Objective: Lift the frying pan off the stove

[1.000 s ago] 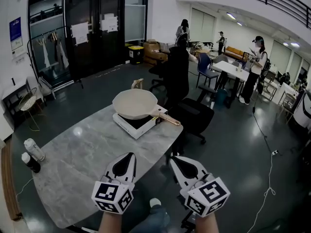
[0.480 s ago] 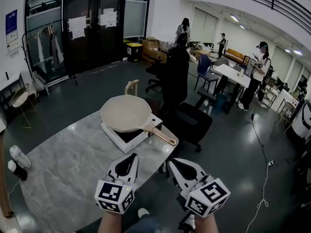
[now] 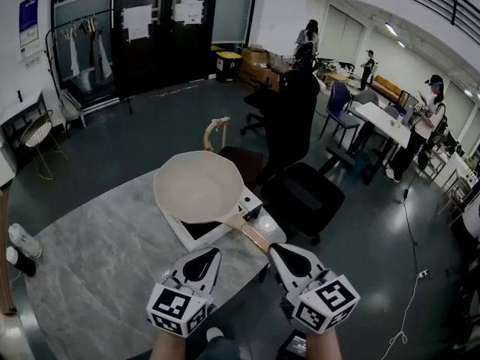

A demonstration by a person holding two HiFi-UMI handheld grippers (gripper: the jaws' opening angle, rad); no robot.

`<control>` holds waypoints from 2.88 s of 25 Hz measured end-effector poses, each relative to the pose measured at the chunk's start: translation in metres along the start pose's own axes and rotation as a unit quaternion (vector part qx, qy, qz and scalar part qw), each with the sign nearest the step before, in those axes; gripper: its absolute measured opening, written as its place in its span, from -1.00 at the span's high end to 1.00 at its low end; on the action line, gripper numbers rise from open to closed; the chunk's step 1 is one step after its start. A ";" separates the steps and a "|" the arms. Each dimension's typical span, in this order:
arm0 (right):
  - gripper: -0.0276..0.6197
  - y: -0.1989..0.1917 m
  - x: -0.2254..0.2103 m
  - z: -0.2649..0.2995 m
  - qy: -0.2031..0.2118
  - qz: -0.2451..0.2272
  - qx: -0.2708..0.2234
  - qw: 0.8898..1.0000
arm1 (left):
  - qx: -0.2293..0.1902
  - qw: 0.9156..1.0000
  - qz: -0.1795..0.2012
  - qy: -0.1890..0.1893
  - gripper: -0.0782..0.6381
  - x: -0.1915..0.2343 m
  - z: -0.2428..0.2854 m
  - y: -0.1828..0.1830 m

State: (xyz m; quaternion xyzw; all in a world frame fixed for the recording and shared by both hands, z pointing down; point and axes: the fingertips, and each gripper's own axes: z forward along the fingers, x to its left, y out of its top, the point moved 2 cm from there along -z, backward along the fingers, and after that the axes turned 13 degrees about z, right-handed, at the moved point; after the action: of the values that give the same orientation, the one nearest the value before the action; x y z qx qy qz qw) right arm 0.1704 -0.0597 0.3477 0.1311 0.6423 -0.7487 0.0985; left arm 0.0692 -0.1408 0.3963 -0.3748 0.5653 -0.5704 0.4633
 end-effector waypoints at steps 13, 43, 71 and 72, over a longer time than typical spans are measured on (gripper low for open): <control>0.83 0.020 -0.065 0.042 0.033 0.031 -0.008 0.999 | 0.047 0.990 -0.131 0.024 0.74 0.009 0.027 -0.037; 0.83 -0.039 -0.128 0.132 0.289 0.080 0.213 0.930 | 0.025 0.884 -0.467 0.013 -0.14 -0.076 0.117 -0.087; 0.15 -0.127 -0.085 0.191 0.327 0.402 0.500 0.694 | 0.063 0.883 -0.463 0.041 0.31 -0.076 0.115 -0.083; 0.15 -0.129 -0.082 0.193 0.327 0.402 0.506 0.690 | 0.067 0.883 -0.463 0.040 0.31 -0.076 0.115 -0.083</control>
State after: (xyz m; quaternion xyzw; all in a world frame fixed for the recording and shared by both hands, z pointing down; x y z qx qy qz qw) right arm 0.1943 -0.2318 0.5220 0.6429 0.0436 -0.7591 0.0922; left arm 0.1922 -0.1081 0.4947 -0.5386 0.3061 -0.7711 0.1470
